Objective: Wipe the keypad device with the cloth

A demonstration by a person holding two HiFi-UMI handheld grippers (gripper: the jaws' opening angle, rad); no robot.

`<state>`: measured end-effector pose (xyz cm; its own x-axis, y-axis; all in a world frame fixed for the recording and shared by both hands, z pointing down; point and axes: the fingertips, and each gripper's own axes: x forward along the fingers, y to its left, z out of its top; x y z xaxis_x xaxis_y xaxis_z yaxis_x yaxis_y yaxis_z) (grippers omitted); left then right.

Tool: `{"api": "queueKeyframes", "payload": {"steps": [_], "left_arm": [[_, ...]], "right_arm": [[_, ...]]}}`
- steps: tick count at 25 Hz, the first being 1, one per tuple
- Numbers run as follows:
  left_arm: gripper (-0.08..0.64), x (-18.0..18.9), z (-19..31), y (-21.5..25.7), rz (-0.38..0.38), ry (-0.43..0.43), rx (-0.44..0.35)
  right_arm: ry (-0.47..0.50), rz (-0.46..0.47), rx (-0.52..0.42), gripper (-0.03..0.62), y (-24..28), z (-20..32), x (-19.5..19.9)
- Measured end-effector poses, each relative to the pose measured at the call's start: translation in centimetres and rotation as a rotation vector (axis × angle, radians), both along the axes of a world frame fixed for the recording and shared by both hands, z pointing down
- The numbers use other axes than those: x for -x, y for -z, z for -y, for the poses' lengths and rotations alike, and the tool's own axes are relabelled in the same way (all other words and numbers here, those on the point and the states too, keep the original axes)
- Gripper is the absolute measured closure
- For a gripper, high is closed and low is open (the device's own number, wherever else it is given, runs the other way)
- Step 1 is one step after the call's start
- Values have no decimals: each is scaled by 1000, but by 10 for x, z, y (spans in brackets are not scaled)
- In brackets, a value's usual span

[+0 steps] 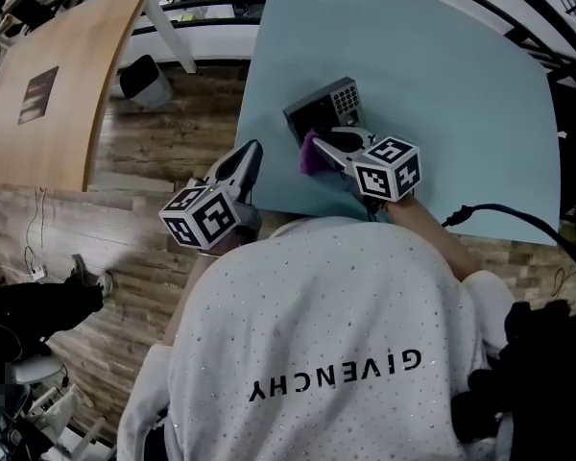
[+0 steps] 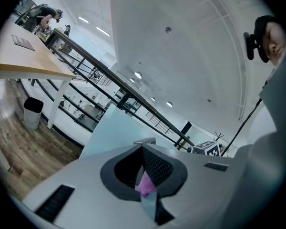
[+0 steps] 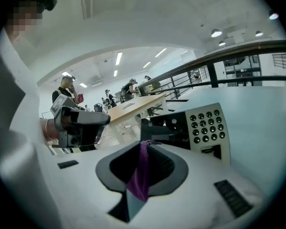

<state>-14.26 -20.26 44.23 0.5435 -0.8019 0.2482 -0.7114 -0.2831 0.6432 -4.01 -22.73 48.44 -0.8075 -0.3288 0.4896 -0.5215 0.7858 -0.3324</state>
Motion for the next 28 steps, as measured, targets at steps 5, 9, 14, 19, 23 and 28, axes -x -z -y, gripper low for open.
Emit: {"api": "queueKeyframes", "payload": {"steps": [5,9,14,19,23,28], "left_arm": [[558,-1,0,1,4,-4,-2],[560,1,1,2,3,-7,3],[560,3,4,1,3,-12,6],[560,1,7,-4,3,-23,13],[558,-6,7,-5,2,-29,15],[560,-13,6,-5,1,-37,17]], "right_arm": [[-51,-103,-63,543,-11,13,-24],[-186,-84,-34,543,-9,33,-49],[-359,-66,-19,543,-6,61,-90],[-498,-34,-2,543,-5,80,-125],[-449,13,33,543,-2,68,-112],[-209,52,82,544,-1,27,-44]]}}
